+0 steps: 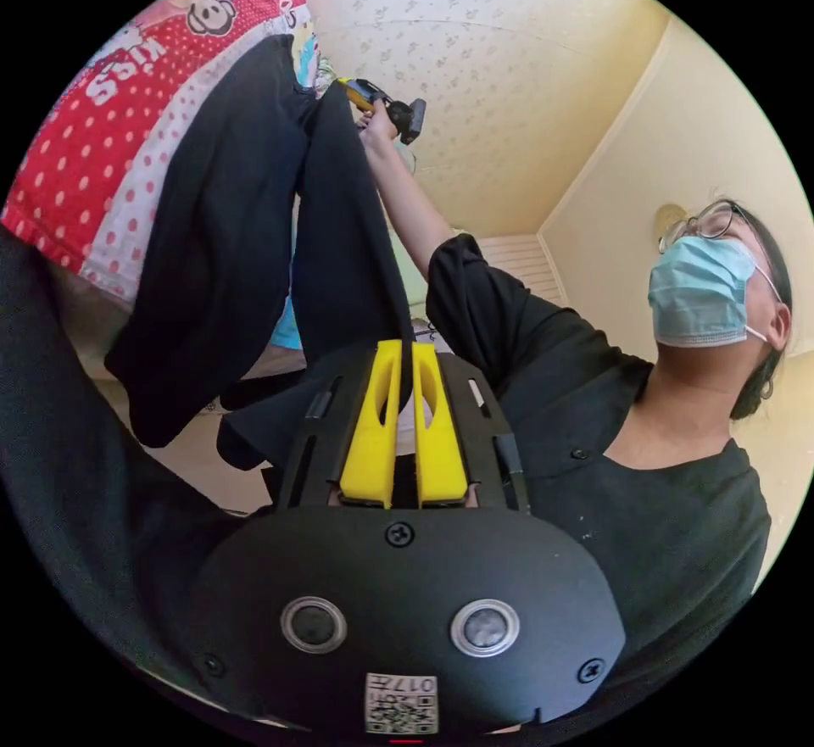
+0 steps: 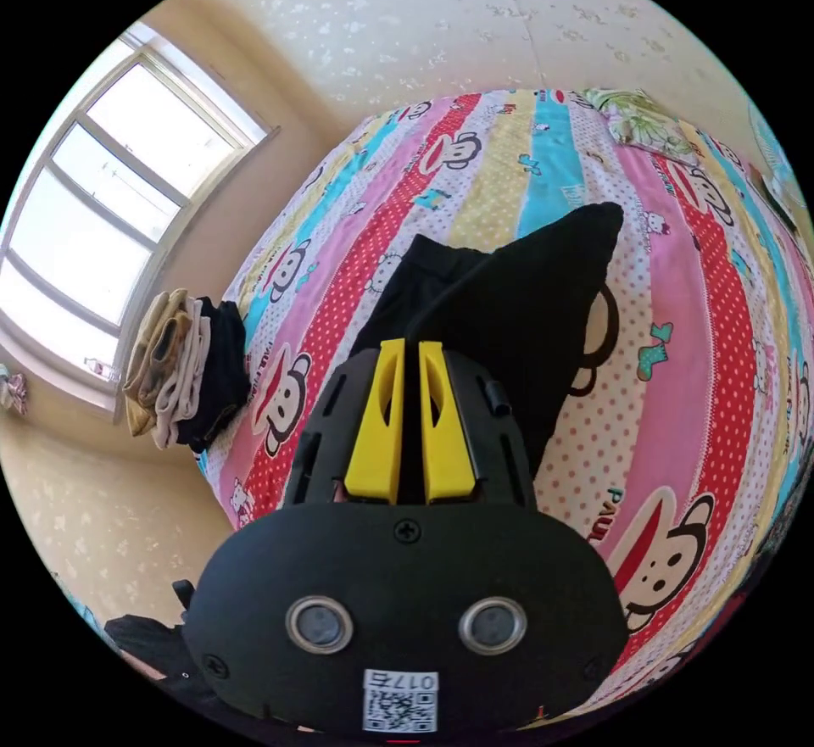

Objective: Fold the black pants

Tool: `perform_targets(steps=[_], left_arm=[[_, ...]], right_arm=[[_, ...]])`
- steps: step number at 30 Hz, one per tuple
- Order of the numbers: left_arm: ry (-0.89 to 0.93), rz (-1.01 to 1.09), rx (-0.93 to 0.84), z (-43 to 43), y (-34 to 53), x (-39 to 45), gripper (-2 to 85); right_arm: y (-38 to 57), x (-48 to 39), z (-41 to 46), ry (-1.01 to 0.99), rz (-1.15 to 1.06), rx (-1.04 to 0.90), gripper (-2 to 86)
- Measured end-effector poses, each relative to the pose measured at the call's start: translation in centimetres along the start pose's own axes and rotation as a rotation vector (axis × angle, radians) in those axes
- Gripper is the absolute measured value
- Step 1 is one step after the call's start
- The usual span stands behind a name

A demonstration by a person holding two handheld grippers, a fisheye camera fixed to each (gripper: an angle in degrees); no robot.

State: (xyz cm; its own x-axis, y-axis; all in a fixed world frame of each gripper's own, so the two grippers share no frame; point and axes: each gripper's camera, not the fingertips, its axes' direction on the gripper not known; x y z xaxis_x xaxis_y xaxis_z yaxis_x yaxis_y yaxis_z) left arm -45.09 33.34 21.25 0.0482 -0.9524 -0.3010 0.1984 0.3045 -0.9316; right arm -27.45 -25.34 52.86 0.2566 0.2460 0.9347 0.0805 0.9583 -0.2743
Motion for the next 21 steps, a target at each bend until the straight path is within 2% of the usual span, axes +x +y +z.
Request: perform_targets(steps=[5,8,11,13,17,21], left_arm=[[-0.157,-0.02,0.046,-2.4,0.6,0.3,1.0],[-0.272,-0.004,0.008,-2.3,0.5,1.3,2.3],[-0.384,0.025,0.013,-2.8,0.3,2.7,5.5],[-0.476,0.055,0.081,-4.4,0.0,3.7,8.7],[-0.581,0.18,0.148,-5.4,-2.8,5.4,9.6],[-0.612,0.232,0.043,-0.4,-9.9,4.3,10.6]], right_arm=[[-0.1,-1.9,7.5,-0.178,0.004,-0.068,2.1],[1.2,-1.4,8.7,-0.363,-0.038,-0.071,2.1],[4.0,-0.7,7.4,-0.384,-0.036,-0.073,2.8],[6.3,-0.8,5.8,-0.374,-0.114,-0.106,3.6],[15.1,-0.9,2.7,-0.161,-0.246,-0.221,7.4],[25.5,0.0,1.7,-0.102,-0.178,-0.178,11.5]])
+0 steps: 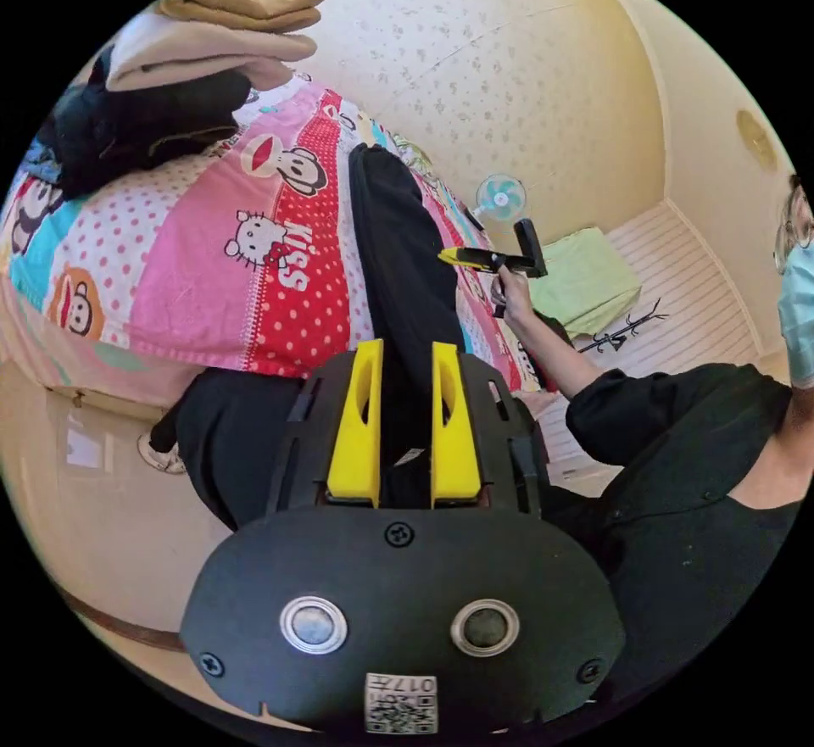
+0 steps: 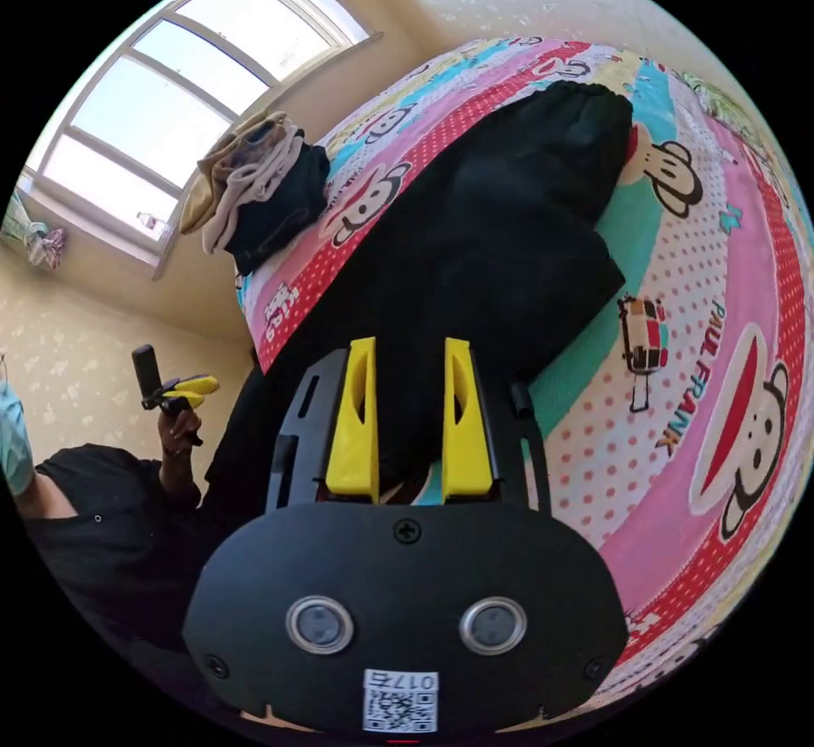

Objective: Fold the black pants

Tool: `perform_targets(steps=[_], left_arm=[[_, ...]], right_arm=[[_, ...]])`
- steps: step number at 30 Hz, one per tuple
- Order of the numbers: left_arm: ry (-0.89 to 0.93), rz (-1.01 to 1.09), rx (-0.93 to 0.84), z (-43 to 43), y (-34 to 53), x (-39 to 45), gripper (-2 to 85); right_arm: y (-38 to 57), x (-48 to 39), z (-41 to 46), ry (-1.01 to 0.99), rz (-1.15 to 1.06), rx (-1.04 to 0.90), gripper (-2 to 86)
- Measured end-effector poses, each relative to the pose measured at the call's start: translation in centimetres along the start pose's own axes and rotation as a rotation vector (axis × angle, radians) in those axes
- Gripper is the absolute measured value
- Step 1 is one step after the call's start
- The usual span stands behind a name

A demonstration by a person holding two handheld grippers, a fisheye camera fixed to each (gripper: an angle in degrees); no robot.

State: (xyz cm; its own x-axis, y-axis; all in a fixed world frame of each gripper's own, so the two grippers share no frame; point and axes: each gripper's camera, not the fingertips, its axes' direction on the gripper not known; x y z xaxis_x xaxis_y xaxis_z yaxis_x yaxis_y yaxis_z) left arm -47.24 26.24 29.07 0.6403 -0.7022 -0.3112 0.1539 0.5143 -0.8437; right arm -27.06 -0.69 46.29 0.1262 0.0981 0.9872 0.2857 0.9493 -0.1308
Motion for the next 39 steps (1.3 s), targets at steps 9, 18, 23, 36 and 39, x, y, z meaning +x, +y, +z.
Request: perform_targets(steps=[9,18,23,36,39], left_arm=[[-0.024,-0.052,-0.18,9.3,-4.3,-0.4,8.3],[0.083,-0.007,-0.237,7.6,-4.4,3.7,3.9],[0.104,-0.14,-0.307,10.0,-2.7,1.4,4.2],[0.017,-0.106,-0.181,10.0,-6.1,3.7,12.5],[-0.045,-0.151,-0.142,10.1,-5.1,4.0,7.6]], right_arm=[[13.7,-1.9,3.7,-0.202,0.212,0.175,12.2],[14.3,-1.0,-0.5,-0.272,0.235,0.082,4.0],[17.2,2.2,1.8,-0.311,0.348,0.017,4.6],[15.3,3.3,1.5,-0.301,0.311,0.133,9.1],[15.3,2.3,3.1,-0.268,0.311,0.05,5.3]])
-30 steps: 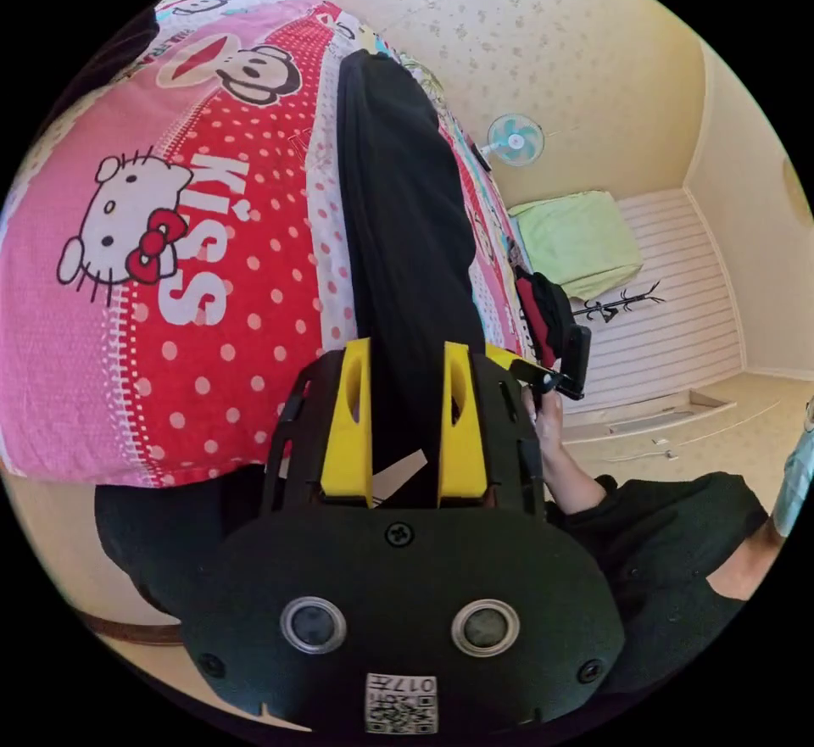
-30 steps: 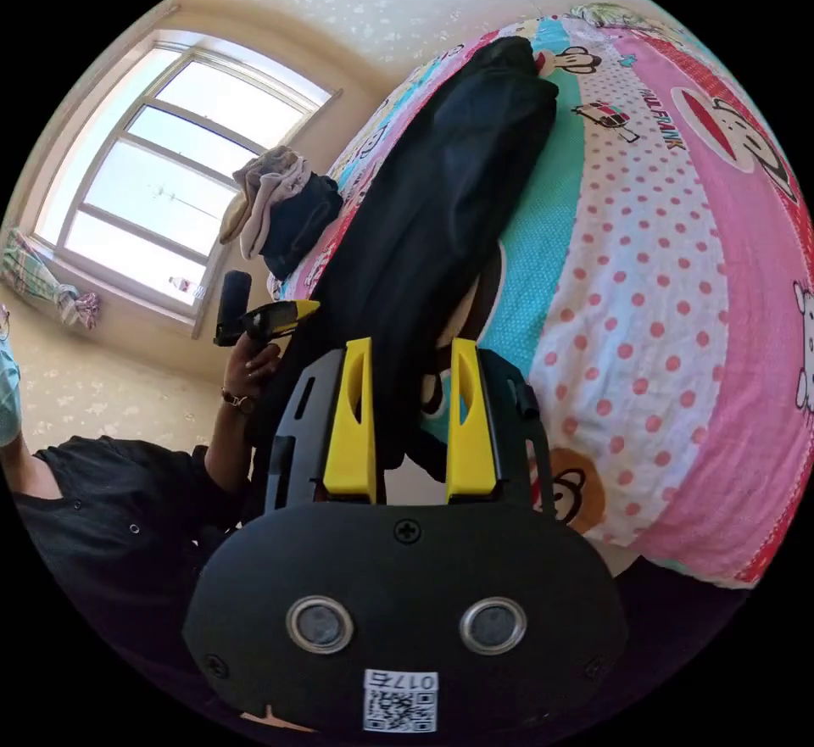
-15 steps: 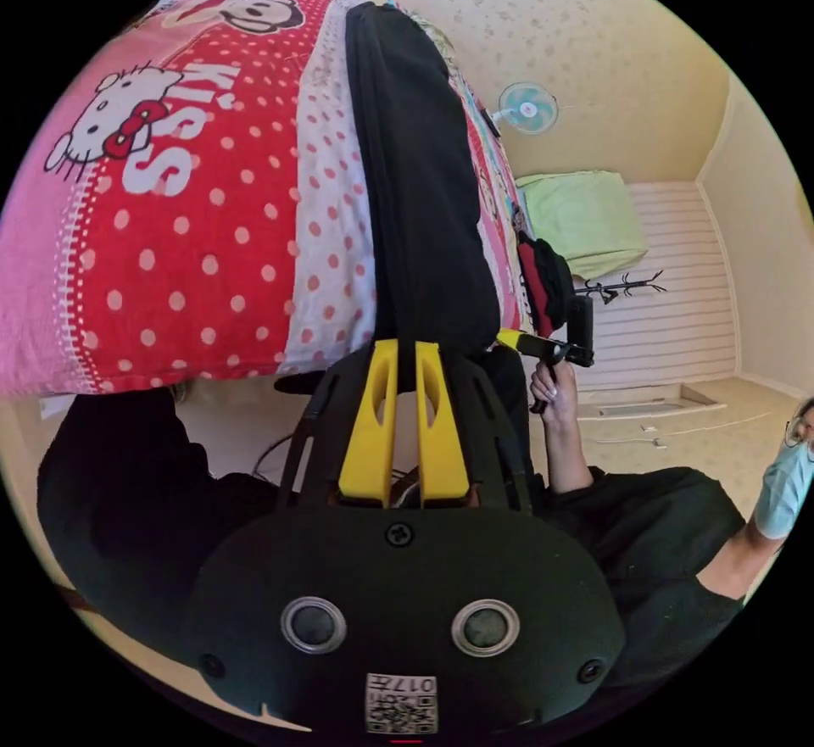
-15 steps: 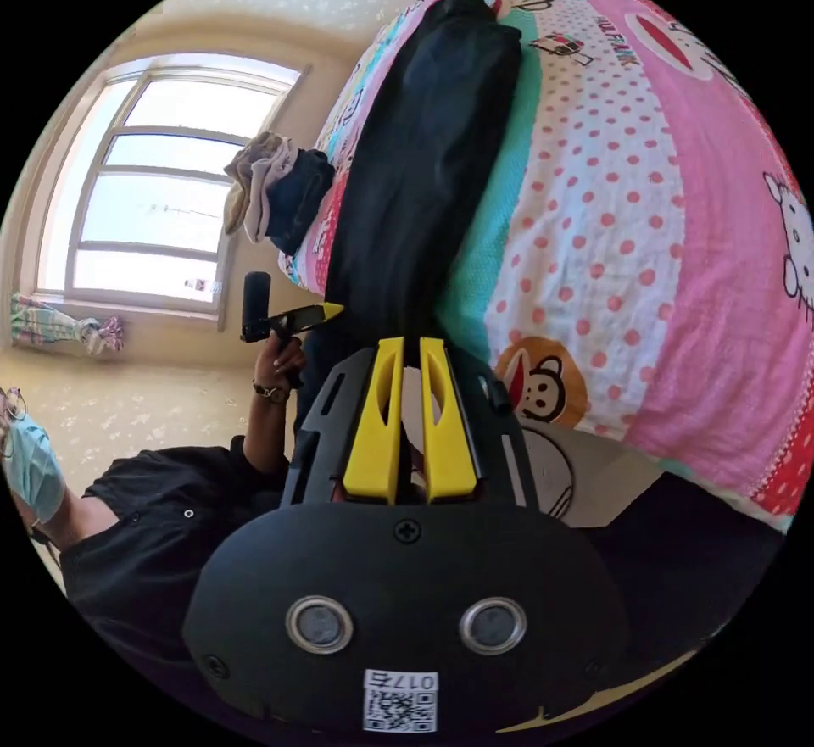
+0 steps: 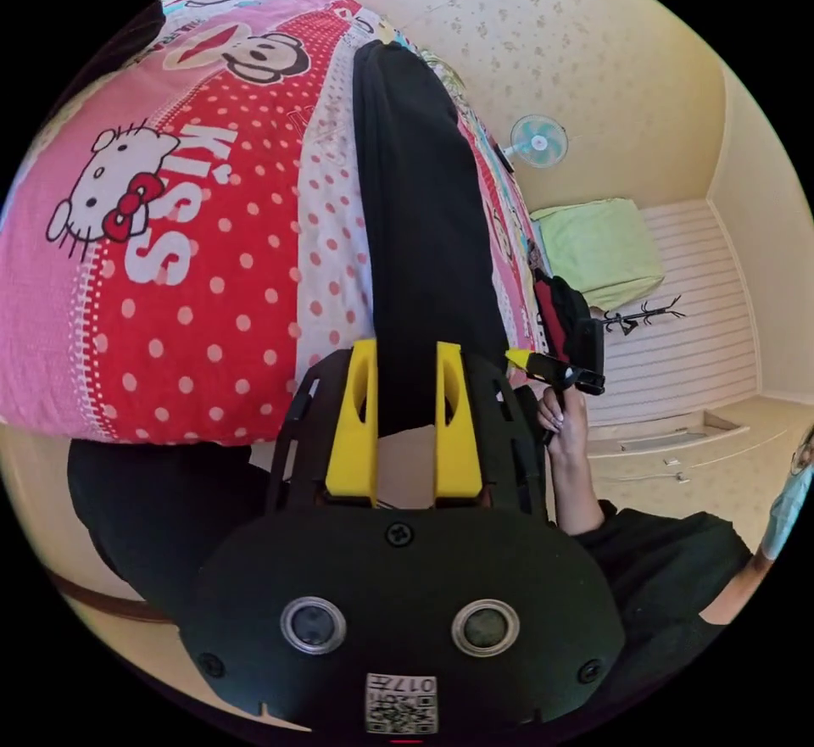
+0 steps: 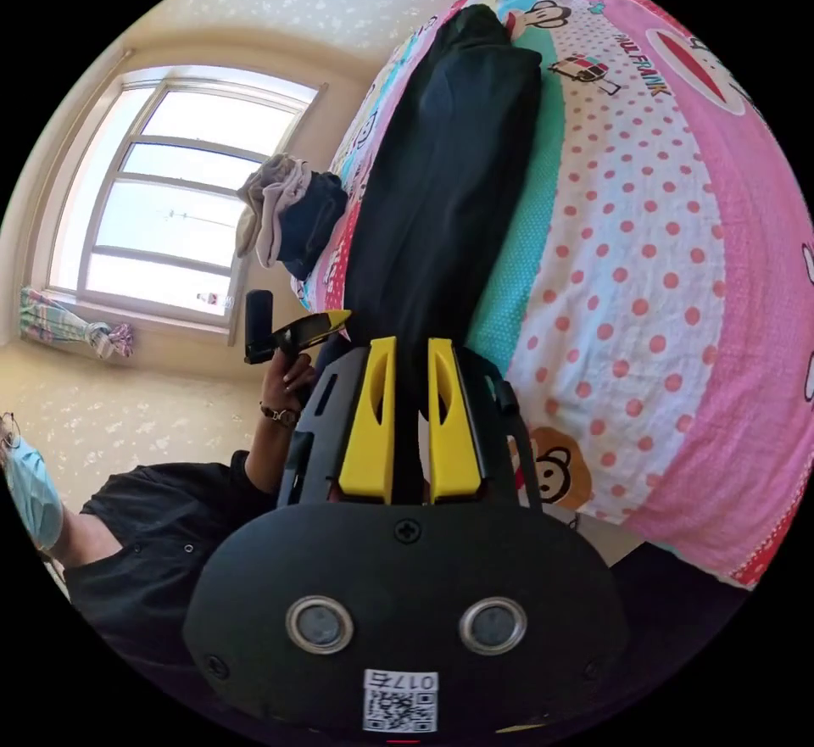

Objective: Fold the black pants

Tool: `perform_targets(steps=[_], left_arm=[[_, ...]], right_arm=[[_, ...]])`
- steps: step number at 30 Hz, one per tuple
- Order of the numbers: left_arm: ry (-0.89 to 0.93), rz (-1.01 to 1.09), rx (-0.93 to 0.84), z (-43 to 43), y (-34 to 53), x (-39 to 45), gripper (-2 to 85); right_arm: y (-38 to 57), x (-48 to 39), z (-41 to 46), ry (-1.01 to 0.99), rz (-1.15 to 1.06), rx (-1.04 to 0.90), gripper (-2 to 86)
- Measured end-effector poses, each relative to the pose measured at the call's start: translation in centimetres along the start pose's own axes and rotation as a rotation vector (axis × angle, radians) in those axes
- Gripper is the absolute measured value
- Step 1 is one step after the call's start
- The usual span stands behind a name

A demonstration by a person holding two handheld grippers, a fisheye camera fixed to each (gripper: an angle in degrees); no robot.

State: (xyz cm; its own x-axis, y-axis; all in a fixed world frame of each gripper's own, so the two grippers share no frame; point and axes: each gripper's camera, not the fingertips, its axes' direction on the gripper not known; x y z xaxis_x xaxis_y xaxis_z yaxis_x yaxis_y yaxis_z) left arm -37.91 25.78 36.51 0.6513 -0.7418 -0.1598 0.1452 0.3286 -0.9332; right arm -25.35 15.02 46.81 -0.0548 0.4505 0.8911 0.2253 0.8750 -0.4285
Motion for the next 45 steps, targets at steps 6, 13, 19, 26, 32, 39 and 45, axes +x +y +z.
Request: perform_targets(steps=[6,13,19,26,32,39,45], left_arm=[[0.1,0.02,-0.006,-0.2,1.6,-0.5,4.8],[0.234,0.042,0.157,-3.8,2.2,-1.6,9.7],[0.203,0.066,0.065,-2.9,-0.8,-3.0,15.9],[0.251,0.104,0.045,-2.3,1.7,-2.8,13.7],[0.241,0.102,0.026,-1.1,3.0,-2.7,11.3],[0.343,0.063,-0.067,-0.6,3.6,-4.1,6.4],[0.563,0.187,-0.122,-3.5,7.6,-1.5,4.7]], right_arm=[[2.3,-0.2,-1.1,0.051,-0.002,0.049,2.6],[4.0,1.3,-2.7,-0.093,0.039,0.119,6.7],[4.3,2.6,-3.8,-0.107,0.024,0.153,12.1],[6.5,1.8,-2.1,-0.247,-0.022,0.145,13.3],[7.3,0.7,0.2,-0.311,-0.035,0.125,11.3],[6.9,-0.9,2.6,-0.398,-0.016,0.042,6.5],[11.6,-5.8,0.5,-0.404,-0.125,0.032,1.2]])
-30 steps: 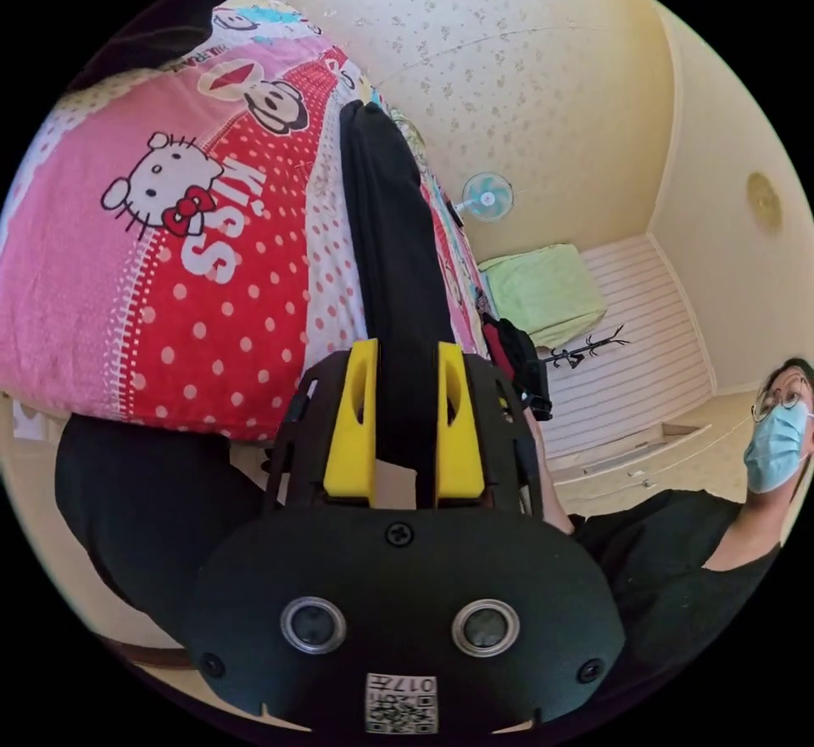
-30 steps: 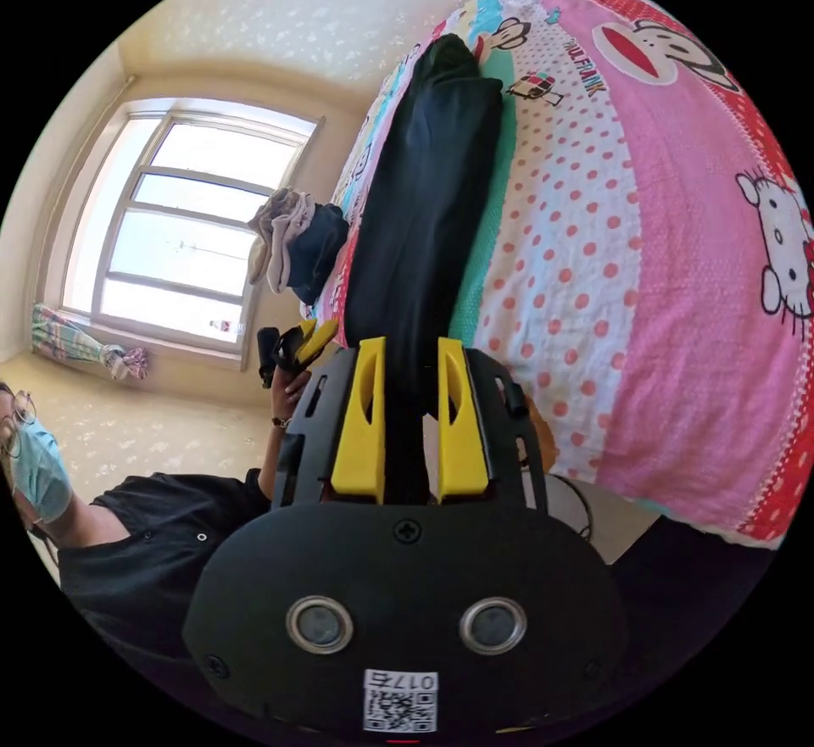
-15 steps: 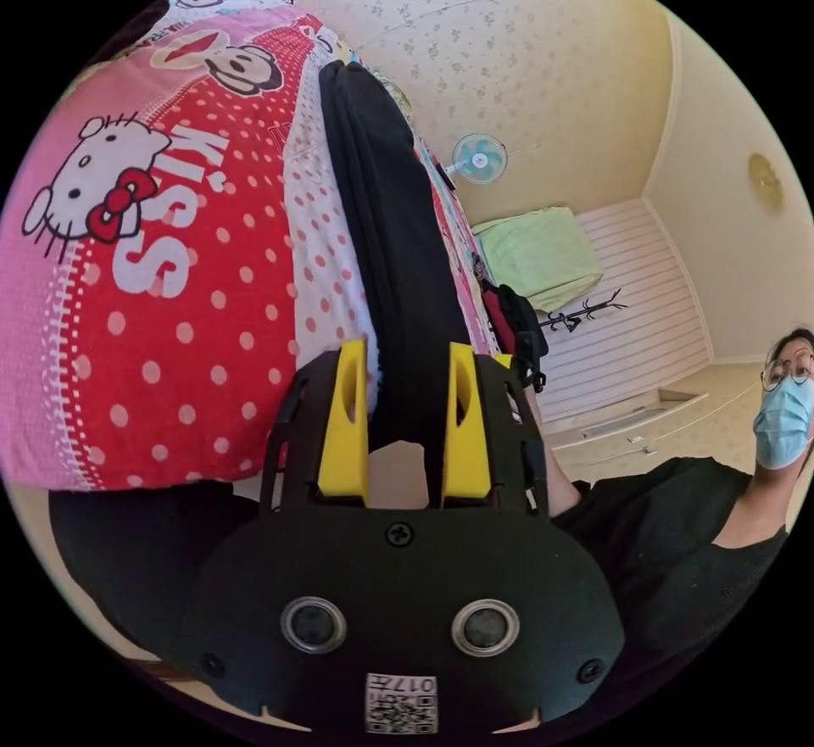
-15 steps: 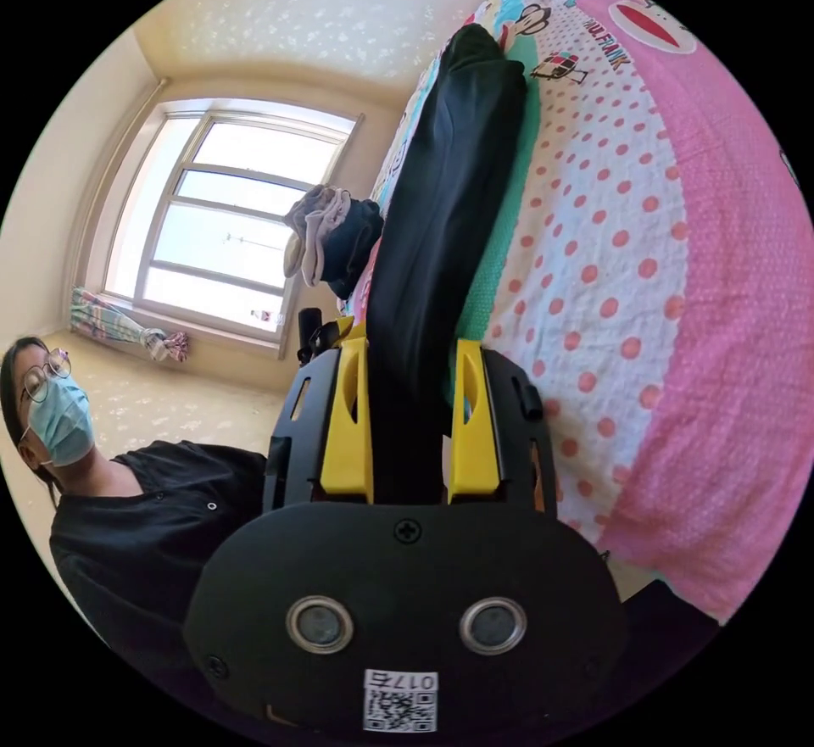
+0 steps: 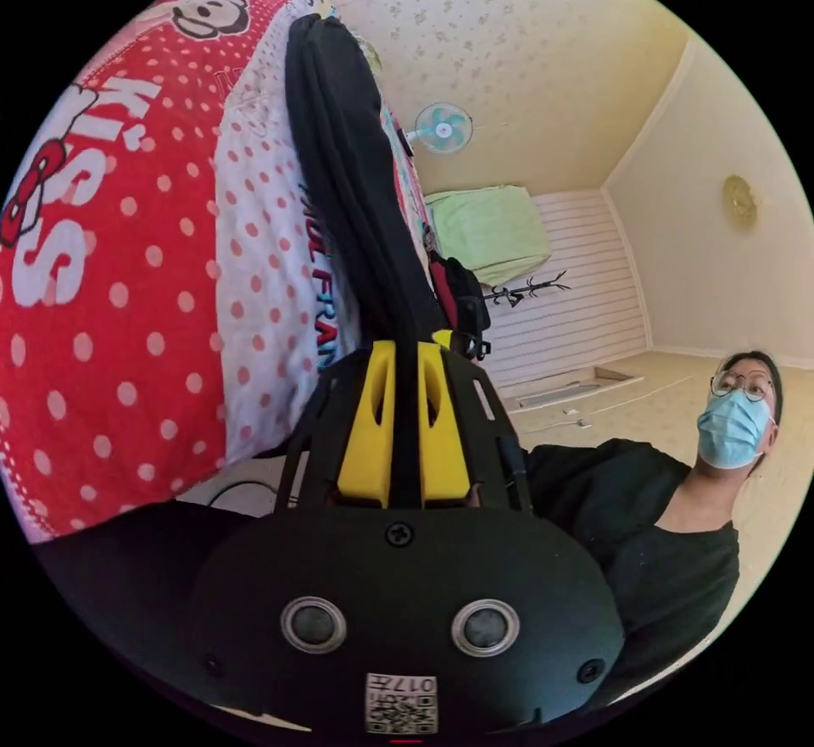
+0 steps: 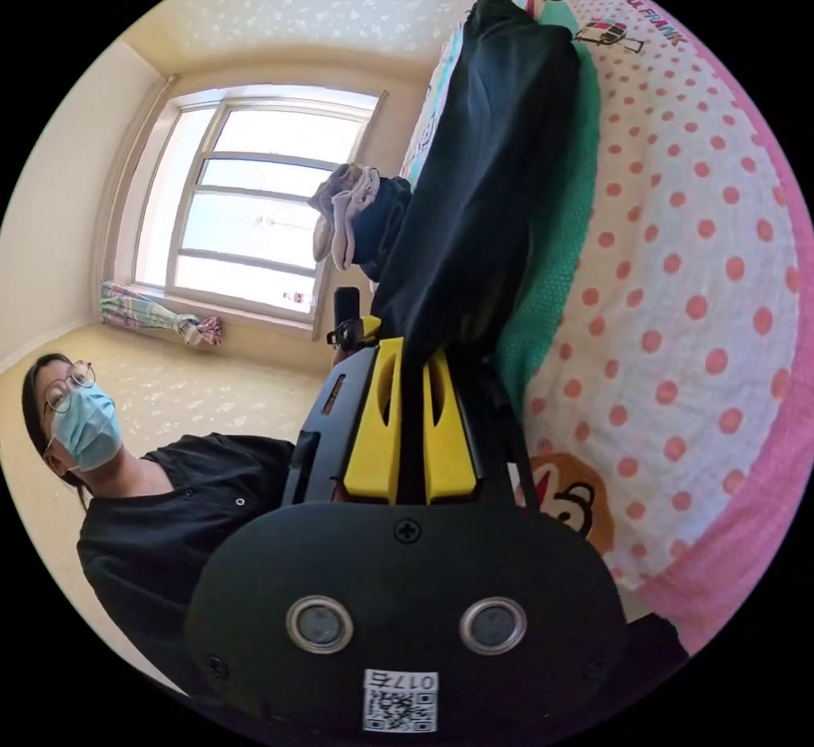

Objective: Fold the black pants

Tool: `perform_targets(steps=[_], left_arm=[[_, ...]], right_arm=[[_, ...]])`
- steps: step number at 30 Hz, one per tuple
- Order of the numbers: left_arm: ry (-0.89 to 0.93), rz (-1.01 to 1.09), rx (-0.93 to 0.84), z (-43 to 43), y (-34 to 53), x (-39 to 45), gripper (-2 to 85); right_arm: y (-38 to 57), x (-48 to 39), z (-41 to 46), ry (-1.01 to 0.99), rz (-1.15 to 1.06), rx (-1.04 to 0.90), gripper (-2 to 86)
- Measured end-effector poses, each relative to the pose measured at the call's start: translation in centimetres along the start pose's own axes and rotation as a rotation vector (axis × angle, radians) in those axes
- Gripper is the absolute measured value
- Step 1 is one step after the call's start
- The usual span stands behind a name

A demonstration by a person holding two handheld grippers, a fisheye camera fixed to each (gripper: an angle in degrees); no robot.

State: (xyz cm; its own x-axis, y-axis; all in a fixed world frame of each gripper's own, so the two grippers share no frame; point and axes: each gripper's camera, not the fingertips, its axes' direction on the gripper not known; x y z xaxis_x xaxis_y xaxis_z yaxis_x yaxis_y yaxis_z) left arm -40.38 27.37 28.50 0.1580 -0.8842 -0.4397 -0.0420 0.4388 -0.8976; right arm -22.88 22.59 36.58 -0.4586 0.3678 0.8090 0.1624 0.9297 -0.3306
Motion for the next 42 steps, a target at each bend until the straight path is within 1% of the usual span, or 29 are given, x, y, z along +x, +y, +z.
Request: perform_targets(steps=[2,3,5,6,8,10,11,13,16,18,20,21,23,25,27,30,33,36,38,40,42], left_arm=[[0.037,0.097,0.012,-0.5,0.9,3.2,4.5],[0.058,0.166,0.023,-1.0,1.3,5.7,4.4],[0.091,0.277,0.043,-1.7,1.7,9.8,4.3],[0.11,0.35,0.049,-2.1,1.8,12.7,4.2],[0.127,0.458,0.056,-2.7,1.9,17.2,4.2],[0.13,0.617,0.062,-3.4,2.1,23.4,4.2],[0.131,0.656,0.065,-3.6,2.3,24.9,4.2],[0.149,0.783,0.098,-4.4,2.8,30.5,4.2],[0.18,0.933,0.144,-5.2,3.1,36.8,4.2],[0.166,0.973,0.183,-5.5,2.9,40.0,4.2],[0.139,1.004,0.238,-5.8,2.5,42.5,4.1],[0.127,1.003,0.256,-5.8,1.8,43.7,4.1],[0.164,0.933,0.264,-5.7,0.1,44.5,4.0],[0.193,0.844,0.286,-5.3,-2.7,44.3,4.0],[0.14,0.796,0.308,-4.9,-5.2,43.3,4.0],[0.036,0.689,0.322,-3.8,-10.4,39.7,4.0],[0.02,0.532,0.309,-2.4,-16.6,34.2,4.0],[-0.072,0.403,0.284,-0.7,-21.4,29.2,4.0],[-0.136,0.345,0.271,0.5,-22.9,26.6,4.0],[-0.26,0.284,0.234,2.1,-23.2,23.1,4.1],[-0.309,0.293,0.209,3.3,-22.2,20.5,4.2]], right_arm=[[1.4,-4.7,-0.7,0.004,-0.123,0.004,0.4],[1.7,-6.1,-1.0,0.008,-0.159,0.01,0.3],[2.8,-12.2,-2.4,0.026,-0.301,0.05,-0.1],[3.0,-13.8,-2.7,0.032,-0.338,0.056,-0.1],[3.8,-20.7,-3.6,0.08,-0.5,0.056,-0.2],[4.6,-25.9,-3.8,0.13,-0.628,0.031,-0.3],[5.3,-29.2,-4.0,0.164,-0.7,0.029,-0.3],[6.2,-33.8,-4.5,0.198,-0.793,0.052,-0.2],[7.3,-40.4,-6.0,0.205,-0.935,0.105,-0.3],[7.4,-43.8,-7.0,0.216,-0.982,0.139,-0.3],[7.0,-47.2,-7.9,0.278,-1.031,0.199,-0.3],[6.8,-47.9,-8.1,0.297,-1.037,0.209,-0.3],[5.0,-49.7,-8.6,0.349,-1.021,0.23,-0.2],[3.0,-49.9,-9.2,0.353,-0.987,0.228,-0.2],[0.2,-48.9,-9.8,0.34,-0.919,0.227,-0.3],[-5.0,-45.2,-10.5,0.369,-0.797,0.228,-0.2],[-10.9,-39.9,-11.1,0.39,-0.652,0.247,-0.2],[-15.9,-34.9,-11.0,0.502,-0.517,0.285,-0.2],[-18.5,-31.0,-10.3,0.571,-0.42,0.3,-0.2],[-19.5,-28.1,-9.3,0.631,-0.363,0.264,-0.2],[-19.4,-25.2,-8.2,0.682,-0.368,0.222,-0.2]])
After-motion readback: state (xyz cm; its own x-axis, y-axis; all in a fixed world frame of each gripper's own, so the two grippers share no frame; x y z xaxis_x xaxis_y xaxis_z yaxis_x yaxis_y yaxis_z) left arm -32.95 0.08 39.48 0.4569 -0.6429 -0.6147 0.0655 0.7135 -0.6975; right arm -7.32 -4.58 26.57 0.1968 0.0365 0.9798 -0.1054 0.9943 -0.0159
